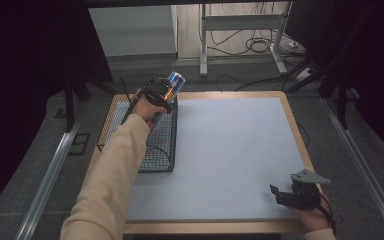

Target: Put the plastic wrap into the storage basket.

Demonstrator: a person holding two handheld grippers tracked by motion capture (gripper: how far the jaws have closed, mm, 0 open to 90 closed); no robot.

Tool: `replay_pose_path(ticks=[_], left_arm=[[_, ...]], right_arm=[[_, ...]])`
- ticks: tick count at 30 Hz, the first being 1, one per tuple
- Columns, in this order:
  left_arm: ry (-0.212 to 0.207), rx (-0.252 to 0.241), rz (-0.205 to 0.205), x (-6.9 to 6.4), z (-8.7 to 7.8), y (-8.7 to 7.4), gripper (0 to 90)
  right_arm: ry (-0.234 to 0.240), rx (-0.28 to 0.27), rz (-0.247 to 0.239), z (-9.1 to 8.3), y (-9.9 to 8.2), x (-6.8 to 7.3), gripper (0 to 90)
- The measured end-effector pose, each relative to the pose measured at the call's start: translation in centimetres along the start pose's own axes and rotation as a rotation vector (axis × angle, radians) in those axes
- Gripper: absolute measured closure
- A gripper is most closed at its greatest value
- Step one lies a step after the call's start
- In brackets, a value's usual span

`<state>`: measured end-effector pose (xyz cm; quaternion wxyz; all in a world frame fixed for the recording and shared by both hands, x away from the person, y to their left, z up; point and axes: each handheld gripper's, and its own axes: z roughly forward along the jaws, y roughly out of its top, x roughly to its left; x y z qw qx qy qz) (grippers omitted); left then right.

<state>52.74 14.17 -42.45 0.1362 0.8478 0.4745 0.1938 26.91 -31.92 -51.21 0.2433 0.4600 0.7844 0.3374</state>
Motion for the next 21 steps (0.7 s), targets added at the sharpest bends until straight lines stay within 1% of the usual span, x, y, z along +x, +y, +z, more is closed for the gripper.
replay_pose_path(ticks=[2,5,7,11,13,14,15,16,18,21], left_arm=[[-0.013,-0.013,-0.011,-0.1,-0.5,-0.2,19.3],[-0.035,-0.071,-0.036,-0.4,-1.7,-0.6,17.9],[-0.049,-0.098,-0.029,-0.7,-2.7,-0.8,17.9],[-0.09,-0.164,-0.034,-1.6,-4.7,-1.5,17.3],[-0.107,-0.192,-0.026,-2.3,-5.6,-1.9,17.3],[-0.107,-0.192,-0.026,-2.3,-5.6,-1.9,17.4],[-0.127,-0.213,-0.019,-2.9,-6.4,-2.4,17.4],[-0.14,-0.226,-0.015,-3.3,-6.7,-2.7,17.6],[-0.148,-0.247,-0.006,-3.9,-7.2,-3.2,18.3],[-0.174,-0.264,0.016,-4.9,-8.2,-3.9,18.9]], right_arm=[[0.002,0.001,-0.001,0.0,0.0,0.0,15.1],[0.001,0.0,-0.004,0.0,0.0,0.1,15.1],[0.0,-0.001,-0.004,-0.1,0.0,0.1,15.1],[0.0,-0.001,-0.006,-0.1,0.1,0.2,15.1],[0.0,-0.001,-0.008,-0.1,0.1,0.3,15.1],[0.0,-0.001,-0.008,-0.1,0.1,0.3,15.1],[-0.002,-0.001,-0.006,-0.1,0.1,0.3,15.1],[-0.003,-0.002,-0.005,-0.1,0.1,0.3,15.1],[-0.004,-0.001,-0.005,-0.1,0.1,0.3,15.1],[-0.004,-0.002,-0.006,-0.2,0.1,0.4,15.1]])
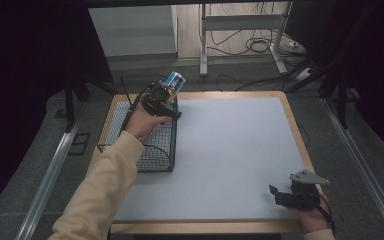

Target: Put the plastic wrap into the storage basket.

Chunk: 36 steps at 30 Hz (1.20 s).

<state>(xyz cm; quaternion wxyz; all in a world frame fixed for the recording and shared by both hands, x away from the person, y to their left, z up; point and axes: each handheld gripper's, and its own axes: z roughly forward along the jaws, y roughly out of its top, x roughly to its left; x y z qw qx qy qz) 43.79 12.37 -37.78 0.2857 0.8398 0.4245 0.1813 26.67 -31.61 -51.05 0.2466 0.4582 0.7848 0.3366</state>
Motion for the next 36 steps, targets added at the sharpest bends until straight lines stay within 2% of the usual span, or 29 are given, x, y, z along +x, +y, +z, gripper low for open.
replay_pose_path(ticks=[3,4,5,6,12,14,18,21,25,28,36], left_arm=[[-0.031,-0.016,-0.001,-1.3,-0.8,-0.3,18.9],[-0.031,-0.016,-0.001,-1.3,-0.8,-0.3,18.8],[-0.052,-0.016,0.001,-1.9,-1.0,-0.5,18.6],[-0.072,-0.03,0.017,-2.9,-1.3,-0.8,18.7],[-0.143,-0.078,0.089,-6.7,-1.8,-2.4,18.9],[-0.164,-0.077,0.108,-7.7,-1.7,-3.1,19.0],[-0.19,-0.082,0.116,-9.3,-1.1,-4.8,19.4],[-0.213,-0.086,0.123,-10.4,-0.7,-6.0,19.4],[-0.224,-0.093,0.13,-11.6,-0.2,-7.6,19.7],[-0.244,-0.09,0.124,-12.3,0.4,-8.9,19.8],[-0.246,-0.015,0.139,-13.5,2.6,-11.9,20.1]], right_arm=[[-0.001,-0.002,-0.002,0.0,0.0,0.0,15.1],[-0.002,-0.001,-0.002,0.0,0.0,0.0,15.1],[-0.002,0.001,-0.002,0.0,0.0,0.0,15.1],[-0.002,0.002,-0.003,0.1,0.0,0.0,15.1],[-0.002,0.001,0.001,0.0,0.0,0.0,15.1],[-0.002,0.001,0.0,0.0,0.0,0.1,15.1],[-0.002,0.001,-0.002,0.0,0.0,0.1,15.1],[-0.002,0.002,-0.003,0.0,-0.1,0.1,15.1],[-0.003,0.002,-0.004,0.0,-0.1,0.1,15.1],[-0.003,0.001,-0.003,0.0,-0.1,0.1,15.1],[-0.002,0.002,-0.012,0.0,-0.1,0.1,15.1]])
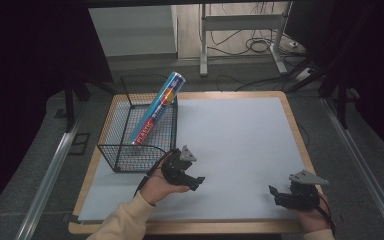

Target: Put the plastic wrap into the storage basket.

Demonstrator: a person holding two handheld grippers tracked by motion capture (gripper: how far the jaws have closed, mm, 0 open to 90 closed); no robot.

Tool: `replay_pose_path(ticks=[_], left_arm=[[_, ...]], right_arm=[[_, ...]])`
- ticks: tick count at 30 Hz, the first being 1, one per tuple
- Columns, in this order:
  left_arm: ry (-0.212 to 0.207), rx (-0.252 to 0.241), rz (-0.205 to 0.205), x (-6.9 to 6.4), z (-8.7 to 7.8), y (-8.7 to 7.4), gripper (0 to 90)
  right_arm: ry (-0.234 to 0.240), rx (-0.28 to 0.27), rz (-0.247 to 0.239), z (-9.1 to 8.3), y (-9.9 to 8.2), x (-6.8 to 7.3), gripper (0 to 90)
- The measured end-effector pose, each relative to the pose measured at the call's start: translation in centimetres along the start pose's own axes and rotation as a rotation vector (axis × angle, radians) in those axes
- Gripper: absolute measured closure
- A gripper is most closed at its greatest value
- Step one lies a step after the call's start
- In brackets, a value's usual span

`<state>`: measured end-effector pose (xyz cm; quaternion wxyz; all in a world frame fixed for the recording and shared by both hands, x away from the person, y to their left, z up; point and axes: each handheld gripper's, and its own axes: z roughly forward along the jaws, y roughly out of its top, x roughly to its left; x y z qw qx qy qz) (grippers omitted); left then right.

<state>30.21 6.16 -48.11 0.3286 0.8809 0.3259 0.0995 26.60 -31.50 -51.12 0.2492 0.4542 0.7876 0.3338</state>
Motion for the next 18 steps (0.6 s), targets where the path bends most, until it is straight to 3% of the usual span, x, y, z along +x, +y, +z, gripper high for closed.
replay_pose_path(ticks=[8,18], left_arm=[[0.005,-0.006,0.014,-0.4,0.1,-0.2,20.1],[0.015,-0.018,-0.002,0.0,0.0,-1.1,20.0]], right_arm=[[-0.003,-0.01,-0.002,-0.1,0.1,0.1,15.1],[-0.003,-0.032,-0.004,-0.2,0.3,0.2,15.1]])
